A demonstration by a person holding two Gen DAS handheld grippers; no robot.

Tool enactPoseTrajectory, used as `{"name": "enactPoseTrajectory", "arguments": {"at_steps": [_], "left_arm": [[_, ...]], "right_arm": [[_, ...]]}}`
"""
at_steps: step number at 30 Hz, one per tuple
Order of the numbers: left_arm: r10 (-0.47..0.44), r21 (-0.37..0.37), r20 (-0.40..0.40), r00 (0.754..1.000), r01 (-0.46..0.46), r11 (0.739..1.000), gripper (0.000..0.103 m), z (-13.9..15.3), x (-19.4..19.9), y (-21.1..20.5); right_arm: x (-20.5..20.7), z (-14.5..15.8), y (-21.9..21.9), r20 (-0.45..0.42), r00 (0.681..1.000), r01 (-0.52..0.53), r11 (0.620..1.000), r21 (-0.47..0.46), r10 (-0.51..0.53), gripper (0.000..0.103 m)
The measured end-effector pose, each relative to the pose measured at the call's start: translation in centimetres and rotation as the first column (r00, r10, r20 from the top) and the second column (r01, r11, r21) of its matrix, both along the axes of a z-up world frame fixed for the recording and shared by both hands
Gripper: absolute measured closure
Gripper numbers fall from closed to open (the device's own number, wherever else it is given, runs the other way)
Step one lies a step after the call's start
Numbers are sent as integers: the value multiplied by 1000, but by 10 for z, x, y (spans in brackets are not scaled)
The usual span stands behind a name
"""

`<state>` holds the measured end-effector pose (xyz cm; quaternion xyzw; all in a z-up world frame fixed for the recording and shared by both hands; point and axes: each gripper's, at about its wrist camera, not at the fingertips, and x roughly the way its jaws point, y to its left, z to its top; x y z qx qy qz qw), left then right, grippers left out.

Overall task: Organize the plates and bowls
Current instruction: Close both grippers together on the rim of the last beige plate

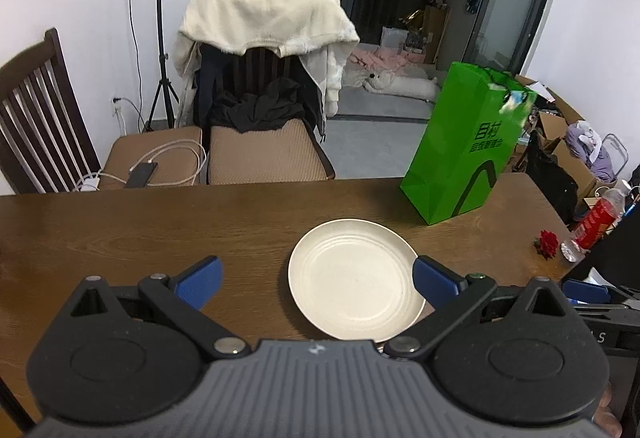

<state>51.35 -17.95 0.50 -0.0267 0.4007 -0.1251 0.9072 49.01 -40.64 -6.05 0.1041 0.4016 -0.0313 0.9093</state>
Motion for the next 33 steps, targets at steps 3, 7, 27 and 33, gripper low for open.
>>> {"name": "enactPoseTrajectory", "arguments": {"at_steps": [3, 7, 27, 33], "left_arm": [[19, 9, -34, 999, -18, 1000, 0, -15, 19, -7], [43, 24, -66, 997, -41, 999, 0, -33, 40, -16], [173, 117, -220, 960, -150, 982, 0, -136, 106, -25], [221, 144, -262, 940, -188, 972, 2, -163, 118, -21]], "right_arm": [[20, -13, -7, -22, 1000, 2, 1000, 11, -2, 0], [46, -28, -17, -52, 999, 12, 1000, 22, -11, 0], [136, -124, -33, -246, 969, 11, 998, 63, 5, 16], [147, -149, -30, -284, 959, -5, 998, 57, 21, 31]]}}
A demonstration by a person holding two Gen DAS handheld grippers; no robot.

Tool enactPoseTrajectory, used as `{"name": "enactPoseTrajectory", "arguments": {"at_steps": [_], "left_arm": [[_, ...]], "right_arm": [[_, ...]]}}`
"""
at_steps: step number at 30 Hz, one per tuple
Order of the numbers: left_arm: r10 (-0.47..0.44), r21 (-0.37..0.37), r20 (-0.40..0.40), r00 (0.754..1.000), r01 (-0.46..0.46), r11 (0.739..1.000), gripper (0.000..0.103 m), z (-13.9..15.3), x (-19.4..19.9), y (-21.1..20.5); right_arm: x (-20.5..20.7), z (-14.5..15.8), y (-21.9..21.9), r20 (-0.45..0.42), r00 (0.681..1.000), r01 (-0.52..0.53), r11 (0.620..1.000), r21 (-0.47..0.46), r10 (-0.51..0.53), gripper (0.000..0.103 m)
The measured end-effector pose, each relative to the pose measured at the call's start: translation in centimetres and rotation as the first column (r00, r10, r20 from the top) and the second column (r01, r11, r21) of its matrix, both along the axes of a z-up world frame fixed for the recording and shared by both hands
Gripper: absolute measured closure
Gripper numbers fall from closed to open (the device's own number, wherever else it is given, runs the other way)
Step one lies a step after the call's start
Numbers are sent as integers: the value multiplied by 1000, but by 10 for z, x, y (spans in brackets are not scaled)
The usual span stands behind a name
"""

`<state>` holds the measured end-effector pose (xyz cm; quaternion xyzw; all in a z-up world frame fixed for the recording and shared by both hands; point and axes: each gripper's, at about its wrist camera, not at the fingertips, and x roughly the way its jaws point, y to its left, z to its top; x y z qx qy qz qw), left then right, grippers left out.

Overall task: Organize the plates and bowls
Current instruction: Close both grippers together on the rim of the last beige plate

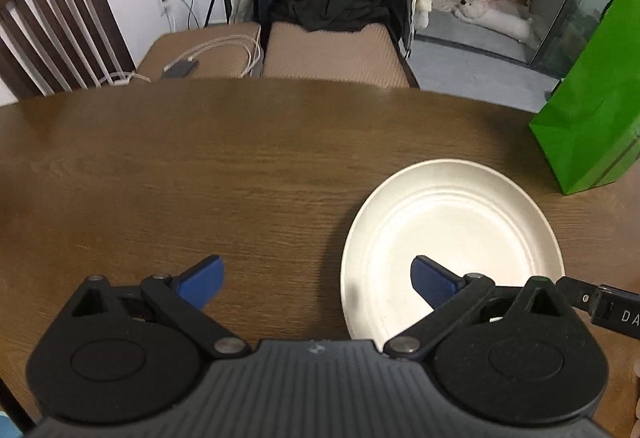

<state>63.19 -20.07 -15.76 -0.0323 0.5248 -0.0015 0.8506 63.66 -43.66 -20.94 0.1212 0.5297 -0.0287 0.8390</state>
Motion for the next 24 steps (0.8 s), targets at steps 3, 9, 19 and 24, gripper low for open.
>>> {"name": "enactPoseTrajectory", "arguments": {"at_steps": [3, 9, 19, 24], "left_arm": [[-6, -2, -23, 1000, 6, 1000, 6, -12, 5, -2], [-26, -36, -72, 997, 23, 999, 15, -25, 10, -6], [-45, -40, -88, 995, 42, 998, 43, -36, 13, -15], [-63, -90, -89, 994, 54, 994, 84, -32, 14, -11]], "right_arm": [[3, -9, 3, -9, 1000, -14, 1000, -6, 14, 38], [6, -23, 5, -25, 999, -30, 1000, 0, 30, 45], [8, -27, 3, -19, 999, -48, 999, 20, 48, 68], [6, -30, -3, -2, 999, -43, 993, 112, 44, 90]]}}
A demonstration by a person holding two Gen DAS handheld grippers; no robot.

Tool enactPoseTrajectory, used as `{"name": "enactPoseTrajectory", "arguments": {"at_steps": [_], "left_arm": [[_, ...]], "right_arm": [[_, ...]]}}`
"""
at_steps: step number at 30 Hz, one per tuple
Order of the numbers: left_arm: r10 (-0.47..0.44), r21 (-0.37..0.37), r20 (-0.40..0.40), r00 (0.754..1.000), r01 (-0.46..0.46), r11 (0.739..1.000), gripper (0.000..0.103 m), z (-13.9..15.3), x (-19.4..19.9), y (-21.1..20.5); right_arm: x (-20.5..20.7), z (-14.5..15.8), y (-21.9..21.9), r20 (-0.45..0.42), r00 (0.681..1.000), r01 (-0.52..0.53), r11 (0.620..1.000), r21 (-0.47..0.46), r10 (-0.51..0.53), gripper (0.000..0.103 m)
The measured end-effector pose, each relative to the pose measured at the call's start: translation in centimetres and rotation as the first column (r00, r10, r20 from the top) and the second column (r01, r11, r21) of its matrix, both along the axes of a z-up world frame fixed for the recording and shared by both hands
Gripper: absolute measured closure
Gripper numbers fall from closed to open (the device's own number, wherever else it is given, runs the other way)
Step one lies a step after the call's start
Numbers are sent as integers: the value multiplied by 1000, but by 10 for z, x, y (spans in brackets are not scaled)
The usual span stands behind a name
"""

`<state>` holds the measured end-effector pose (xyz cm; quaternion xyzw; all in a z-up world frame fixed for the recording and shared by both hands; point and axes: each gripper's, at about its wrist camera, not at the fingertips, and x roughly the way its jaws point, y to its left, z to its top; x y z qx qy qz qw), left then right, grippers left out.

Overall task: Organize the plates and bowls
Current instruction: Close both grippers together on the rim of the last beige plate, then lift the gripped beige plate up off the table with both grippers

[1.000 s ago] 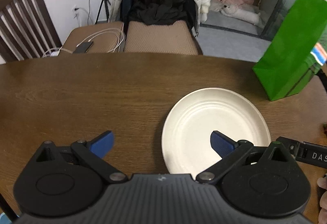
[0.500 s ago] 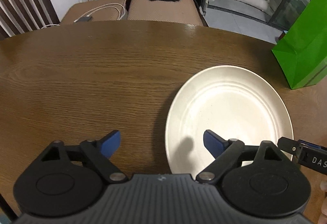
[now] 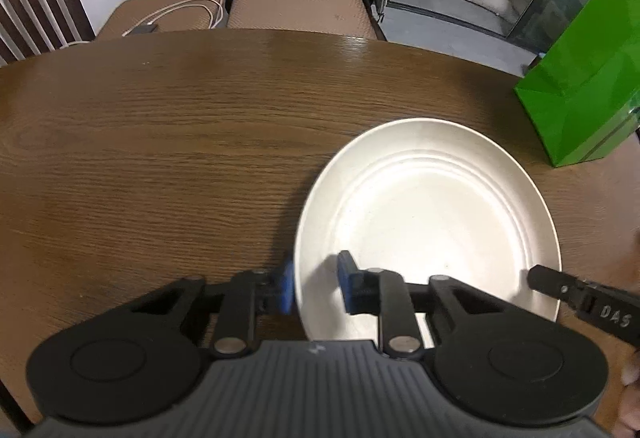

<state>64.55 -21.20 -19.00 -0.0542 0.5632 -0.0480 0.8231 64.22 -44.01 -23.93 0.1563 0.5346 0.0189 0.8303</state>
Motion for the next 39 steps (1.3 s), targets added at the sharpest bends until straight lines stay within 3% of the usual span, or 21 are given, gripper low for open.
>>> {"name": "enactPoseTrajectory", "arguments": {"at_steps": [1, 11, 19, 30, 39], "left_arm": [[-3, 6, 6, 1000, 3, 1000, 85, 0, 0, -1], [-23, 61, 50, 999, 20, 998, 88, 10, -4, -11], [-25, 61, 103, 994, 19, 998, 88, 29, -11, -16], [-27, 46, 185, 982, 19, 999, 88, 80, -32, -26], [-79, 28, 242, 967, 74, 997, 87, 123, -64, -33]], "right_arm": [[0, 0, 1, 3, 1000, 0, 1000, 2, 0, 95], [-6, 5, 13, 52, 998, -27, 996, -82, 32, 94], [-13, 20, 10, 96, 995, -18, 997, -80, 26, 94], [-36, 65, -3, 167, 986, 14, 997, -78, 0, 94], [-76, 113, -9, 226, 973, 71, 993, -92, -49, 94]]}}
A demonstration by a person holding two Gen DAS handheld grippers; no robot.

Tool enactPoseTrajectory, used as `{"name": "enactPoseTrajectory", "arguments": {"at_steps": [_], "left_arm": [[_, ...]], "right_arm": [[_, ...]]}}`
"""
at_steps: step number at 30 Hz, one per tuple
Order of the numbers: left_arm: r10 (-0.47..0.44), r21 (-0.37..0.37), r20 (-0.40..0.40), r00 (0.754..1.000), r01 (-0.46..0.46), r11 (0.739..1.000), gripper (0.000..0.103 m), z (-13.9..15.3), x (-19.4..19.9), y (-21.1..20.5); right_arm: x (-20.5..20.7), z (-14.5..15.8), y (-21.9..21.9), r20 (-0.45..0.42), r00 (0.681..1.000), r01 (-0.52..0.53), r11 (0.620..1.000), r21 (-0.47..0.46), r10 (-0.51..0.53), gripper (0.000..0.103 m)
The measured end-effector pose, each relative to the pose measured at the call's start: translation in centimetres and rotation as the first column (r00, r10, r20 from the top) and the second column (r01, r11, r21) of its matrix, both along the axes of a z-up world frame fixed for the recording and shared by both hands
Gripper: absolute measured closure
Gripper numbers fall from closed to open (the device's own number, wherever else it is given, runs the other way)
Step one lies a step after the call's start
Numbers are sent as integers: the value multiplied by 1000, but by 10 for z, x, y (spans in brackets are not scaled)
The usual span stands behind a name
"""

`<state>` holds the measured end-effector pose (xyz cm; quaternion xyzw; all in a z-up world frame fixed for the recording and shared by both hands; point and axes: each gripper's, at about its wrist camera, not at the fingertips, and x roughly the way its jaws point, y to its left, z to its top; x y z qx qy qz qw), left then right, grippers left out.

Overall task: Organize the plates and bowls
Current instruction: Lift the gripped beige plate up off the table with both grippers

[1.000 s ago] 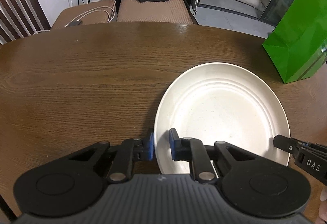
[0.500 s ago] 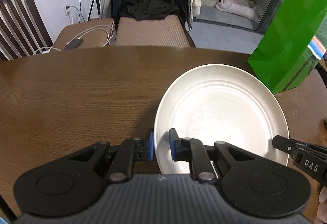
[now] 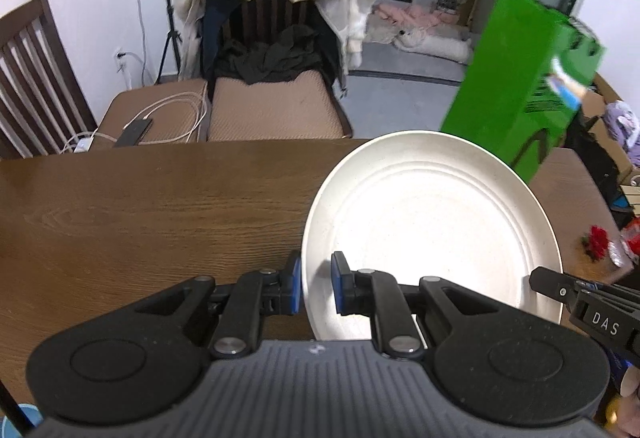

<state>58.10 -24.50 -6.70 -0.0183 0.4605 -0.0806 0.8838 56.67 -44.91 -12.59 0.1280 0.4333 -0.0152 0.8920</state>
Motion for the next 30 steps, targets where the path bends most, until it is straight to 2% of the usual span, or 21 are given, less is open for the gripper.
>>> {"name": "enactPoseTrajectory", "arguments": {"at_steps": [10, 30], "left_arm": [[-67, -20, 39, 997, 68, 998, 87, 32, -50, 5], [-180, 5, 45, 983, 179, 984, 87, 58, -161, 25]], "right_arm": [[-61, 39, 7, 38, 998, 59, 998, -24, -59, 94], [-197, 74, 37, 49, 985, 166, 986, -31, -164, 93]]}}
